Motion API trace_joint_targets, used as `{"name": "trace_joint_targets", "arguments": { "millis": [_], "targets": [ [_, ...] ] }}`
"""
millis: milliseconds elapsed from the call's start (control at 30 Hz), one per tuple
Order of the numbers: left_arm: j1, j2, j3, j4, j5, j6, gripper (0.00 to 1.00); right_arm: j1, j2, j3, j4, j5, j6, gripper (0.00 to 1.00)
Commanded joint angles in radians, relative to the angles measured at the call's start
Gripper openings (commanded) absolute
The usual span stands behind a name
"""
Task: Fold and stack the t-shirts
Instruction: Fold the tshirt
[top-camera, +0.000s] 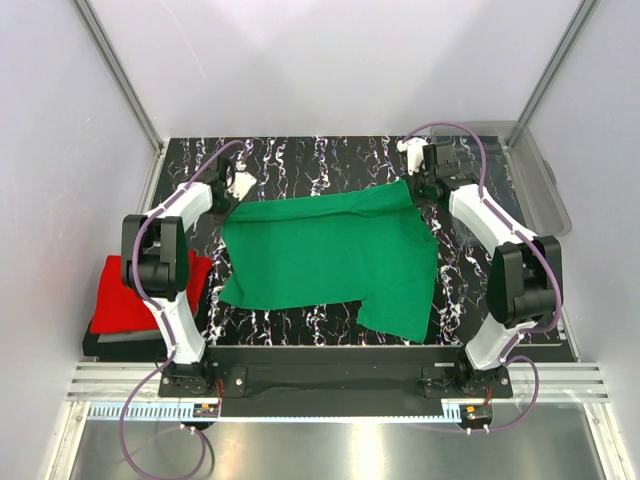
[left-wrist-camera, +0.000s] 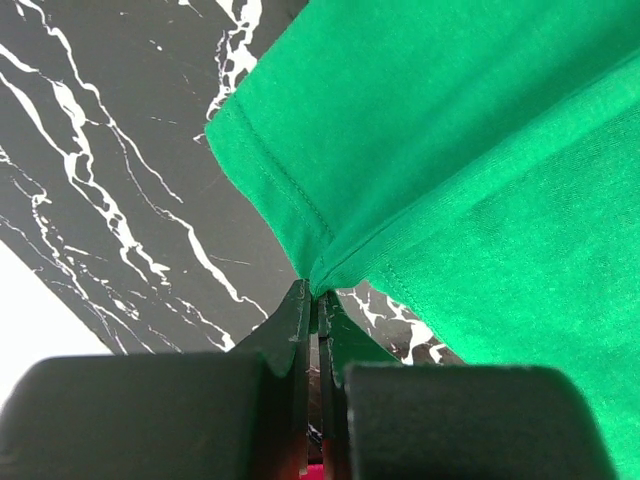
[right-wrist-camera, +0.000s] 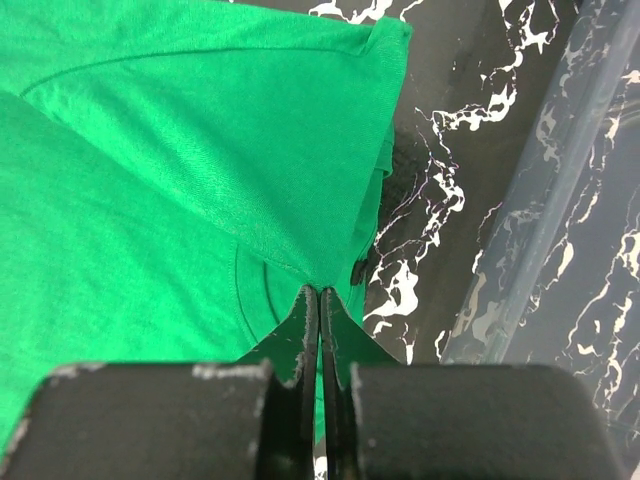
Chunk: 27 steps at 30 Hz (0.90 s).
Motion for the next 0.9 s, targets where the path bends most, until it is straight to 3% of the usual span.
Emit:
{"name": "trace_joint_targets", "arguments": {
  "millis": [0, 767, 867],
  "targets": [
    [0.008, -0.065, 0.011, 0.014, 0.015, 0.015, 0.0, 0.009, -0.074, 0.021, -0.021, -0.029, 0.005, 0.0],
    [0.008, -0.066, -0.05, -0.006, 0.012, 0.014, 0.0, 0.009, -0.097, -0.004, -0.044, -0.057, 0.001, 0.0],
    [0.011, -0.092, -0.073, -0.017, 0.018, 0.014, 0.2, 0.009, -0.101, -0.003, -0.044, -0.068, 0.008, 0.0]
  ]
}}
